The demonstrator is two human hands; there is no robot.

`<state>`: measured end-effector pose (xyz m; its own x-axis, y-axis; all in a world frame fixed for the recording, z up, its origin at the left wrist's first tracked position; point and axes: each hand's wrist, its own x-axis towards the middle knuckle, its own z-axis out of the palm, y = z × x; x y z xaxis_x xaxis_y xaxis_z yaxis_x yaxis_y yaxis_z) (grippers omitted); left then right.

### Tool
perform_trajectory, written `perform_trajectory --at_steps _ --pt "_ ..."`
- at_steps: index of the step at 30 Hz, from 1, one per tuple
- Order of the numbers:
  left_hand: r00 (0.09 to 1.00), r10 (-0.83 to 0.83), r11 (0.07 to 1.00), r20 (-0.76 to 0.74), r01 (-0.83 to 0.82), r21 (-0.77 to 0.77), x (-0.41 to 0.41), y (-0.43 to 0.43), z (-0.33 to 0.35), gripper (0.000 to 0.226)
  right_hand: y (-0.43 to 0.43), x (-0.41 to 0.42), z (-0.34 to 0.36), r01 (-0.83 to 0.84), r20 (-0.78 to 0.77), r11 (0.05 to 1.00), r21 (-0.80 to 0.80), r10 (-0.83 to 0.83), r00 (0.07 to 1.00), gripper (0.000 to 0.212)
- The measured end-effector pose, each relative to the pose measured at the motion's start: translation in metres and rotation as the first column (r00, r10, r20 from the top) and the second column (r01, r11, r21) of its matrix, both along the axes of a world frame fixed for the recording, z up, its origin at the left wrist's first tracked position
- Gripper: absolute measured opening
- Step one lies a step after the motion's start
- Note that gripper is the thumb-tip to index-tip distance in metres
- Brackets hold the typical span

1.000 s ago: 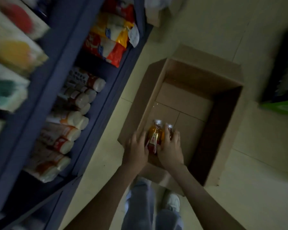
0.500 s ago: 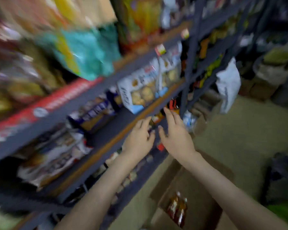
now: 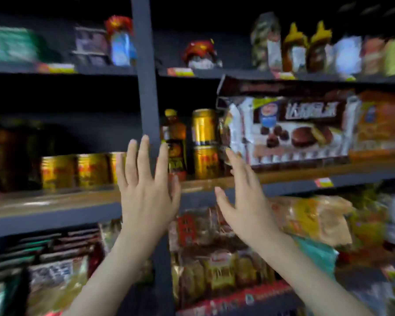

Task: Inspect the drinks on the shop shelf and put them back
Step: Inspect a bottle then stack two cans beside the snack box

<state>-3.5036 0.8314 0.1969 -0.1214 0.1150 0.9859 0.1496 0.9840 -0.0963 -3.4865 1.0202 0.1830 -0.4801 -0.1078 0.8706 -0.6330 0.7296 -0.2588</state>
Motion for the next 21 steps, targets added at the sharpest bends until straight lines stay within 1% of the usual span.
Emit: perform_trajectory --at_steps 2,4,5,7,9,13,17,19,21 --pt "0.995 0.104 0.994 0.015 -0.103 -0.027 -0.01 -0.022 0.011 0.066 -0.034 -0.019 0.026 -0.017 -0.046 1.0 0.012 0.018 0.999 0.075" --pt "0.993 0.118 0.99 0.006 -0.117 -0.075 -0.018 -0.031 0.017 0.067 -0.062 -0.037 0.045 -0.033 -0.09 0.999 0.024 0.035 0.995 0.082" --pt "0.993 0.12 0.988 -0.002 -0.12 -0.101 -0.022 -0.033 0.018 0.066 -0.073 -0.047 0.051 -0.041 -0.086 0.999 0.03 0.043 0.995 0.085" --pt "0.993 0.112 0.985 -0.026 -0.114 -0.126 -0.029 -0.034 0.017 0.065 -0.088 -0.066 0.061 -0.048 -0.049 0.999 0.017 0.049 0.998 0.089" --pt "0.995 0.1 0.988 -0.03 -0.102 -0.116 -0.033 -0.034 0.017 0.065 -0.097 -0.08 0.069 -0.031 -0.003 1.0 0.004 0.031 1.0 0.091" --pt "0.993 0.102 0.988 -0.063 -0.108 -0.11 -0.037 -0.034 0.017 0.065 -0.106 -0.094 0.082 0.082 0.101 0.995 0.063 -0.088 0.991 0.094" --pt "0.994 0.079 0.994 -0.073 -0.085 -0.075 -0.04 -0.032 0.014 0.066 -0.113 -0.101 0.088 0.17 0.129 0.979 0.113 -0.184 0.974 0.092" --pt "0.995 0.071 0.995 -0.076 -0.076 -0.064 -0.041 -0.031 0.014 0.065 -0.115 -0.107 0.089 0.15 0.194 0.982 0.114 -0.17 0.966 0.094" --pt "0.995 0.07 0.995 -0.076 -0.075 -0.062 -0.041 -0.031 0.014 0.065 -0.115 -0.113 0.089 0.086 0.263 0.993 0.079 -0.104 0.959 0.096"
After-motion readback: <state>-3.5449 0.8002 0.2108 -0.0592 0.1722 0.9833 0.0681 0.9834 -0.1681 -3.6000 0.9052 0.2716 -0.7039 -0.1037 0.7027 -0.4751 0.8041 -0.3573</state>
